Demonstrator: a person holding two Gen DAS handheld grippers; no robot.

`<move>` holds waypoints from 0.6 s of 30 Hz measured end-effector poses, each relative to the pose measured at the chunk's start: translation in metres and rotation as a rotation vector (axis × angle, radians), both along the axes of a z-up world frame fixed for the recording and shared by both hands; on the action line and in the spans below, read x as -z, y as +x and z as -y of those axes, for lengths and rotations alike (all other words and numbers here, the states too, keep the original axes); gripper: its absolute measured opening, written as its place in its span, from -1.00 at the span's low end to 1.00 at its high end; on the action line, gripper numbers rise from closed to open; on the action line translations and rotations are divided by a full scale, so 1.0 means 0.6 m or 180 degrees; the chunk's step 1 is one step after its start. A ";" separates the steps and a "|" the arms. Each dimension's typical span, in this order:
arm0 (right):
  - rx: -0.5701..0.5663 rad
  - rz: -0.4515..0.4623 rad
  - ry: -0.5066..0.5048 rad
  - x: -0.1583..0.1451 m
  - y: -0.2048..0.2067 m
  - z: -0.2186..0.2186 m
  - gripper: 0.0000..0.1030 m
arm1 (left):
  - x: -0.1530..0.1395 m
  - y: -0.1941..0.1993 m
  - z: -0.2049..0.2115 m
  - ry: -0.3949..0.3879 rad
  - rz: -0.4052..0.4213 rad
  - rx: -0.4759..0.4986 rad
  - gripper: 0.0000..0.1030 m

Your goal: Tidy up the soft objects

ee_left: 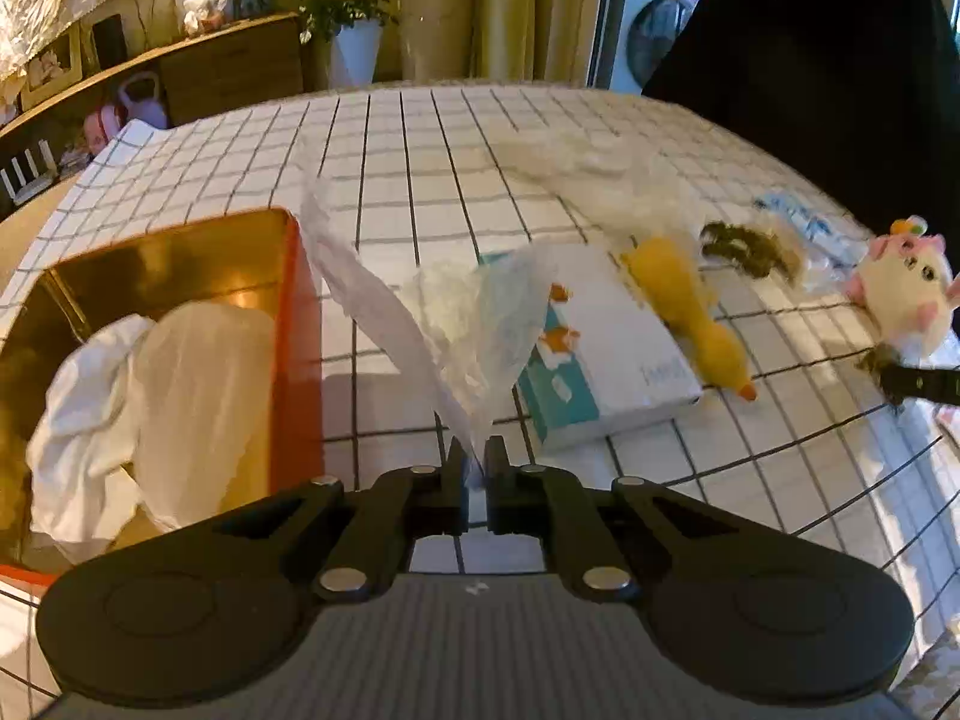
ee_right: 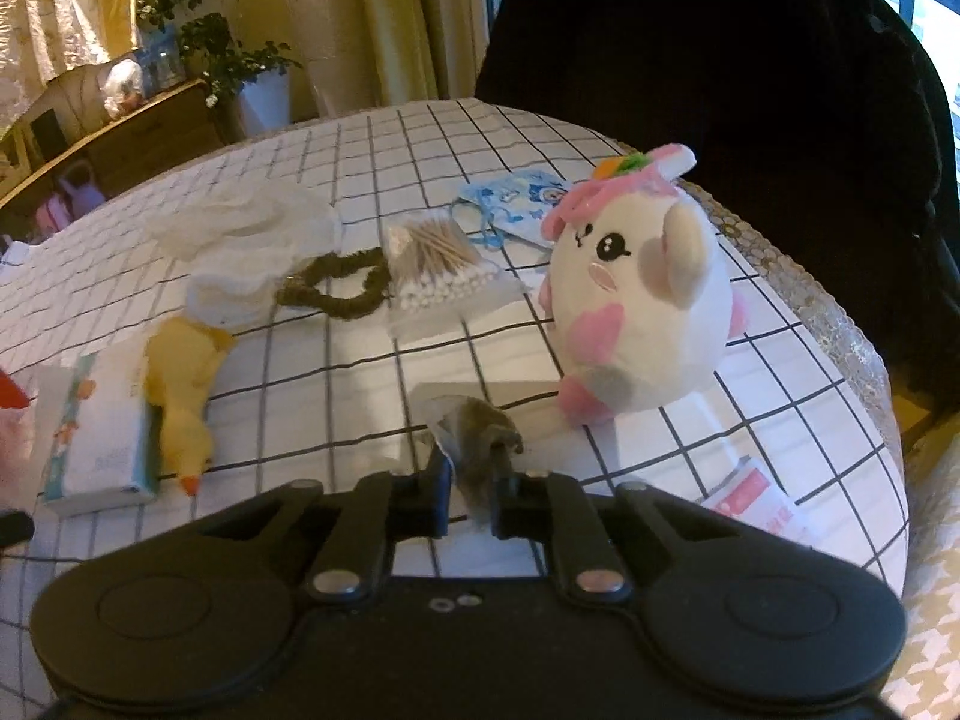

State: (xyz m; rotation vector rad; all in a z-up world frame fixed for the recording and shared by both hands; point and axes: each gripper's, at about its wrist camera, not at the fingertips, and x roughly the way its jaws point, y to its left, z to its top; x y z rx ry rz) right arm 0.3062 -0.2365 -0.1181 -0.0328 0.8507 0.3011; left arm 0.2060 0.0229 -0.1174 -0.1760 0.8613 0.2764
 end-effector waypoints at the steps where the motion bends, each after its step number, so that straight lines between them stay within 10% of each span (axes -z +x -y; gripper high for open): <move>1: -0.0030 0.0016 0.0006 -0.005 -0.008 -0.001 -0.80 | -0.007 -0.002 -0.003 -0.0006 0.0029 0.0008 -0.91; 18: -0.0545 0.0188 0.0354 -0.117 -0.142 -0.043 -0.80 | -0.115 -0.044 -0.058 -0.0043 0.0411 0.0170 -0.91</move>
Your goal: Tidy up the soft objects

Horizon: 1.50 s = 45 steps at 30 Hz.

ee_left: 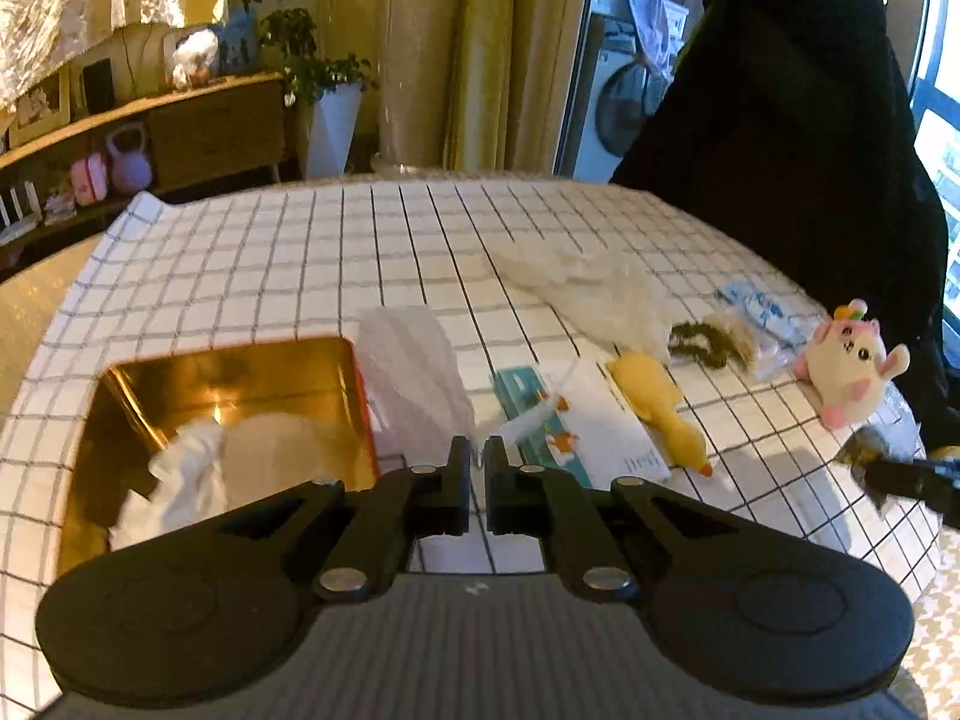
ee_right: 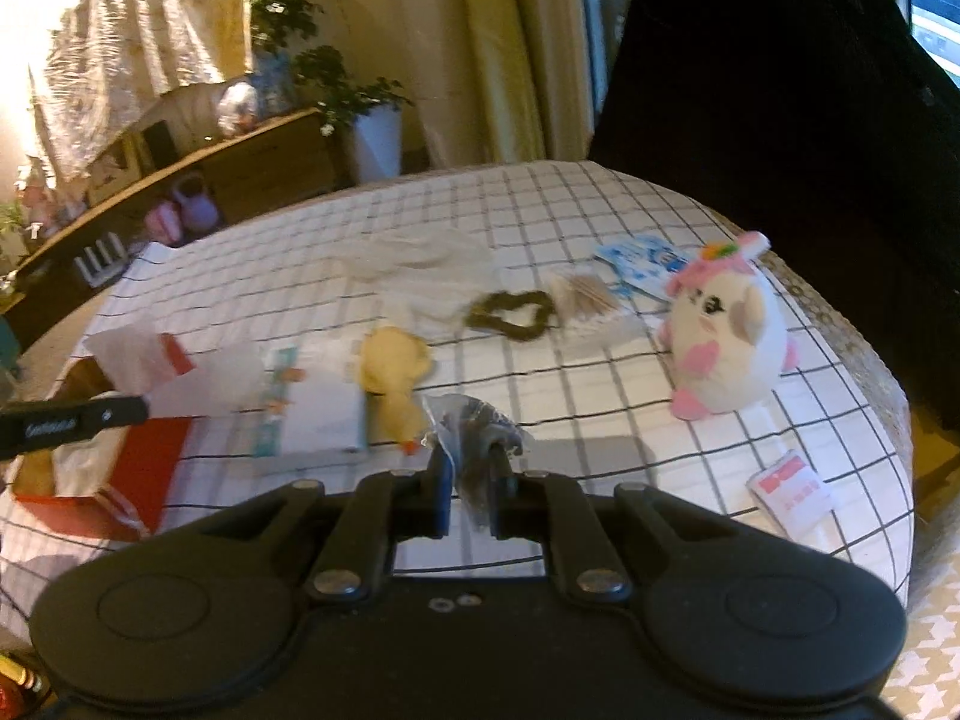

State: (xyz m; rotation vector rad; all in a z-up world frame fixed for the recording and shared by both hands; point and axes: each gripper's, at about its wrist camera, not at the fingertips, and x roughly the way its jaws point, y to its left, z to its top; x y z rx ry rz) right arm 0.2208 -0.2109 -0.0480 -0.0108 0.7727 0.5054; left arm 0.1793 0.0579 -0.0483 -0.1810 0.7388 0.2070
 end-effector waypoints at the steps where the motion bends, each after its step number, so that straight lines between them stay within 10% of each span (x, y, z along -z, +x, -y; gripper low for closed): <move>1: -0.0028 -0.0001 0.0016 -0.002 -0.006 -0.004 -0.80 | -0.007 -0.003 -0.006 0.0007 0.0031 0.0002 -0.91; 16: -0.0492 0.0046 0.0121 -0.034 -0.079 -0.117 -0.80 | -0.086 -0.058 -0.086 -0.0016 0.0349 -0.0066 -0.91; 29: -0.0618 0.0019 0.0074 -0.032 -0.104 -0.159 -0.80 | -0.059 -0.059 -0.088 -0.0146 0.0059 0.0321 -0.88; 32: -0.0606 -0.0003 0.0071 -0.029 -0.105 -0.156 -0.80 | -0.053 -0.053 -0.082 -0.0198 0.0050 0.0369 -0.63; 34: -0.0602 -0.0016 0.0075 -0.028 -0.105 -0.151 -0.80 | -0.049 -0.049 -0.076 -0.0223 0.0047 0.0410 0.23; 36: -0.0590 -0.0031 0.0089 -0.025 -0.103 -0.146 -0.80 | -0.045 -0.047 -0.069 -0.0226 0.0083 0.0409 0.58; 45: -0.0542 -0.0140 0.0150 -0.010 -0.096 -0.125 -0.79 | 0.008 0.013 -0.031 0.0074 -0.0159 0.0380 0.58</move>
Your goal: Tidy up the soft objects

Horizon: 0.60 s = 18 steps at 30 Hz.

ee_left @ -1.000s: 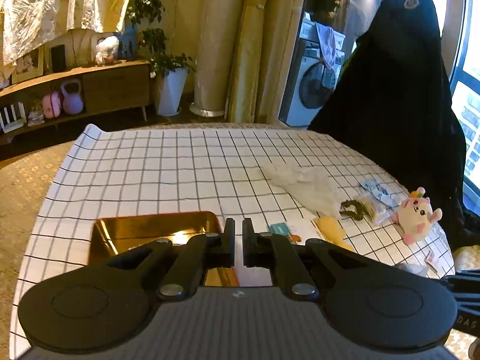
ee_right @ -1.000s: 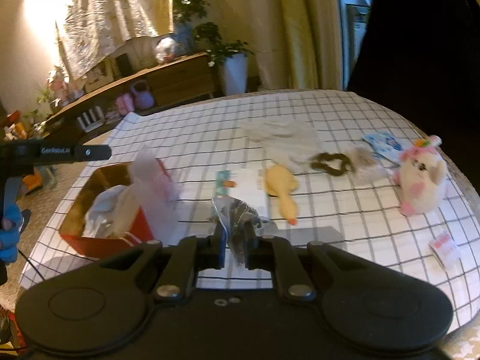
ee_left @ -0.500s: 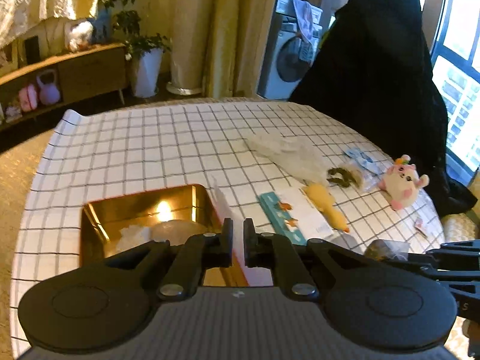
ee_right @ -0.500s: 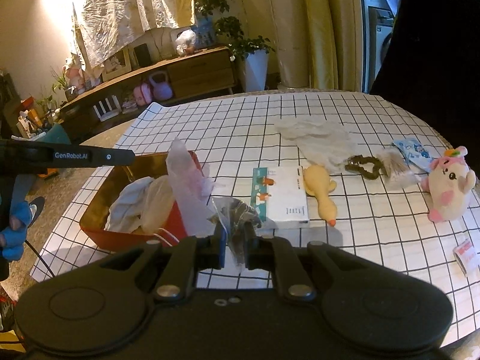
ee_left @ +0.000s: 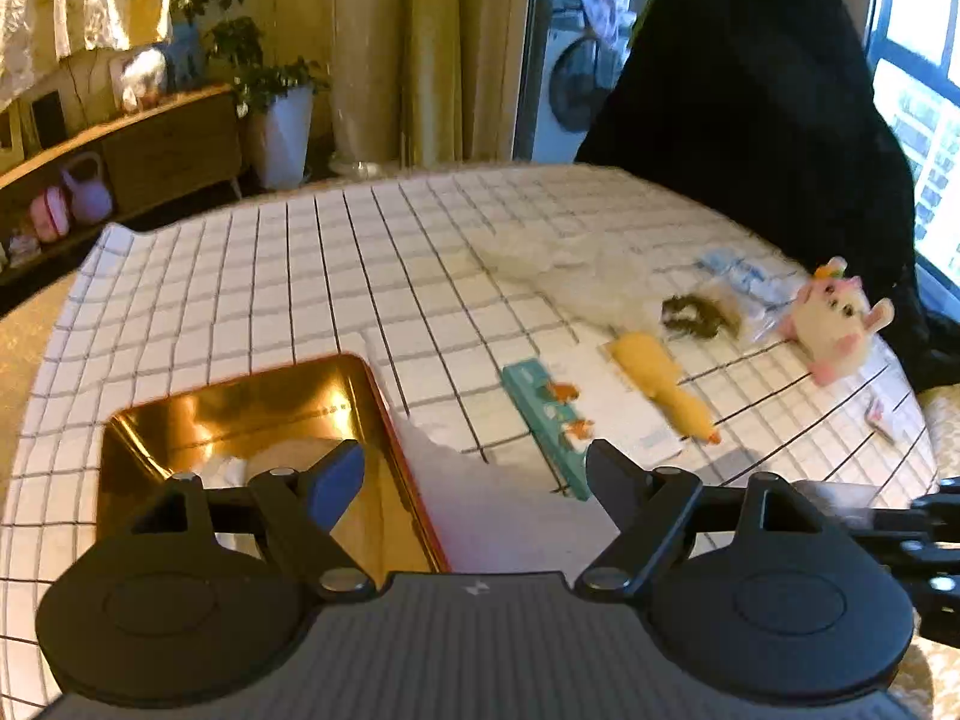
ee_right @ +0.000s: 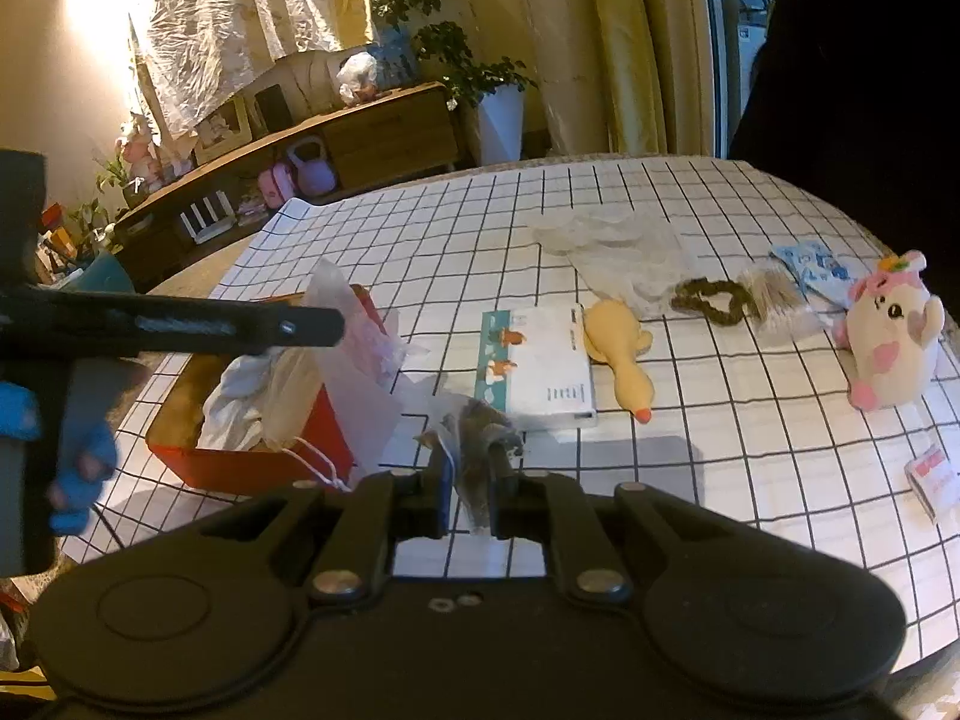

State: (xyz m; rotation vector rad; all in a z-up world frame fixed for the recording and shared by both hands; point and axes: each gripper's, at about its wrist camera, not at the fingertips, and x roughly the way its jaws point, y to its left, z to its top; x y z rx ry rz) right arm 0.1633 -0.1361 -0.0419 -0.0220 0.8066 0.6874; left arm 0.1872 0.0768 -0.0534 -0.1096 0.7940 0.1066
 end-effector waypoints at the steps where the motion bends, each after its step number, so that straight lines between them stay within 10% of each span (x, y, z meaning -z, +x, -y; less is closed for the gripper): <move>1: 0.0003 -0.0009 -0.0002 0.001 0.001 0.001 -0.79 | 0.007 0.005 -0.002 0.0002 -0.0035 -0.0035 0.58; 8: 0.0026 -0.0106 -0.0021 0.016 0.005 0.009 -0.79 | 0.038 0.031 0.001 0.0256 -0.0132 -0.0135 0.53; 12: 0.0026 -0.0129 -0.0026 0.020 0.004 0.009 -0.79 | 0.050 0.037 -0.004 0.0326 -0.0209 -0.0149 -0.29; 18: 0.0019 -0.0135 -0.0034 0.021 0.003 0.006 -0.79 | 0.050 0.027 -0.020 0.0283 -0.0147 -0.0226 -0.80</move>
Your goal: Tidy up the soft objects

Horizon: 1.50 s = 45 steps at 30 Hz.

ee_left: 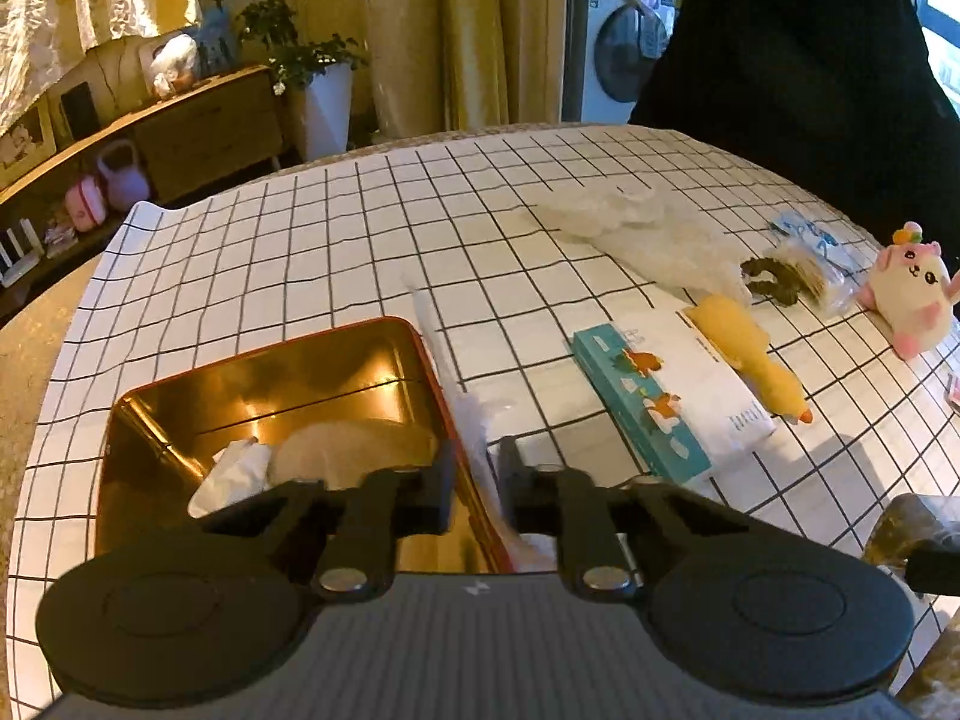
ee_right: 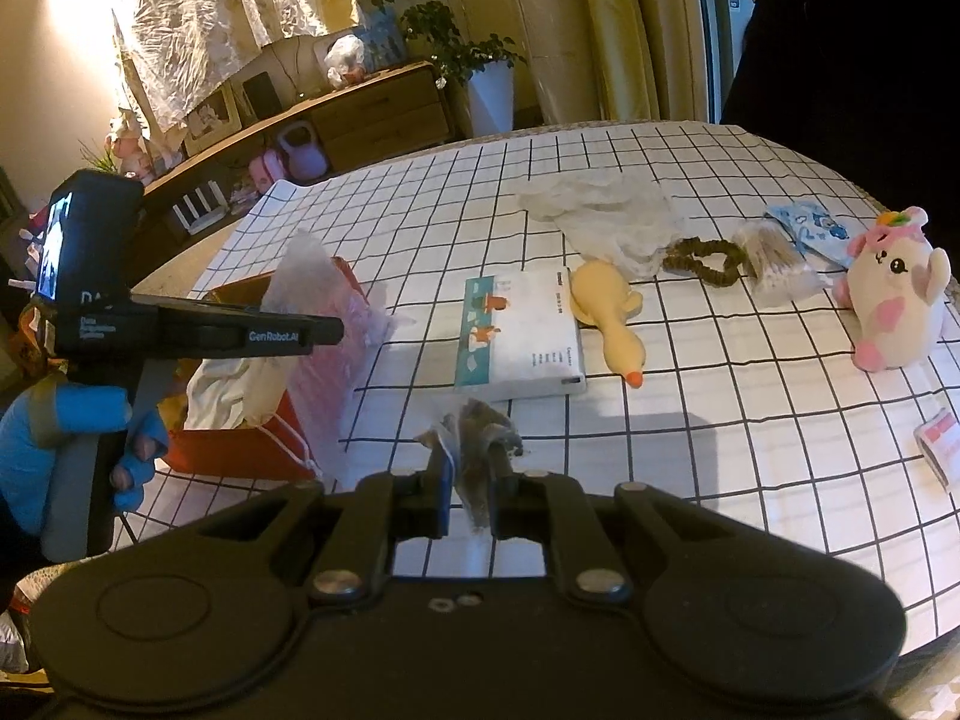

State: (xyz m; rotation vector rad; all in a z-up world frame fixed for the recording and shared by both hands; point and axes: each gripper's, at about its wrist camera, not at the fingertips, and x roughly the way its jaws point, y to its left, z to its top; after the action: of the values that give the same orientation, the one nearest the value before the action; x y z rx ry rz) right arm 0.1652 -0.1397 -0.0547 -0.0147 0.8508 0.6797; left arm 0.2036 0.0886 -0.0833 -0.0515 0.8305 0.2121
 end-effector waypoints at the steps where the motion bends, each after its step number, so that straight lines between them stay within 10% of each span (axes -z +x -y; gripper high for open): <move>1: 0.0001 0.0000 -0.0004 0.000 0.001 0.000 -0.79 | -0.002 -0.002 -0.002 0.0004 0.0024 -0.0008 -0.88; 24: -0.0204 0.0253 0.0040 -0.058 -0.011 -0.064 -0.79 | -0.109 -0.084 -0.099 -0.0268 0.0465 -0.0151 -0.99; 45: -0.0698 0.0168 -0.0233 -0.041 -0.006 -0.288 -0.80 | -0.028 -0.104 -0.221 -0.0521 0.0117 -0.0277 -0.98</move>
State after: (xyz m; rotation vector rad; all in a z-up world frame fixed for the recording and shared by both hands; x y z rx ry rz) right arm 0.1616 0.0330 -0.0300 -0.1934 0.8298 0.8496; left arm 0.1412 0.2213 -0.0665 -0.2449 0.8083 0.2240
